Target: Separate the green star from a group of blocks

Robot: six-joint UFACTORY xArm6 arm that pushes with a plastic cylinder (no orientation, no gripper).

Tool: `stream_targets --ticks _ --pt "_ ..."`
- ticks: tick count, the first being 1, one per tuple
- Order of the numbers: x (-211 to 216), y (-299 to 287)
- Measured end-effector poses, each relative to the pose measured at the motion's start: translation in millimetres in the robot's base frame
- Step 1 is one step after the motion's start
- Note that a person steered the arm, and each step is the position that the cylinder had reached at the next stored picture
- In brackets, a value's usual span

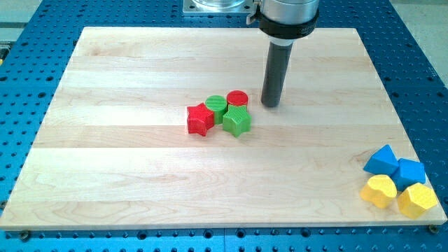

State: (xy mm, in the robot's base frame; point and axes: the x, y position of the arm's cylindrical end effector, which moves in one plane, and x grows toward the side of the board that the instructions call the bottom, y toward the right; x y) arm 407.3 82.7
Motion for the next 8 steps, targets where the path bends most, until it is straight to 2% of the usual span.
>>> stream_targets --ticks 3,4,5,6,7,8 --pt "27.5 -22.5" --pt "18.9 -30.3" --pt "-38.8 -39.4" --pt "-57.2 -101.1" --pt "-57.0 -130.9" --pt "-54.1 -88.3"
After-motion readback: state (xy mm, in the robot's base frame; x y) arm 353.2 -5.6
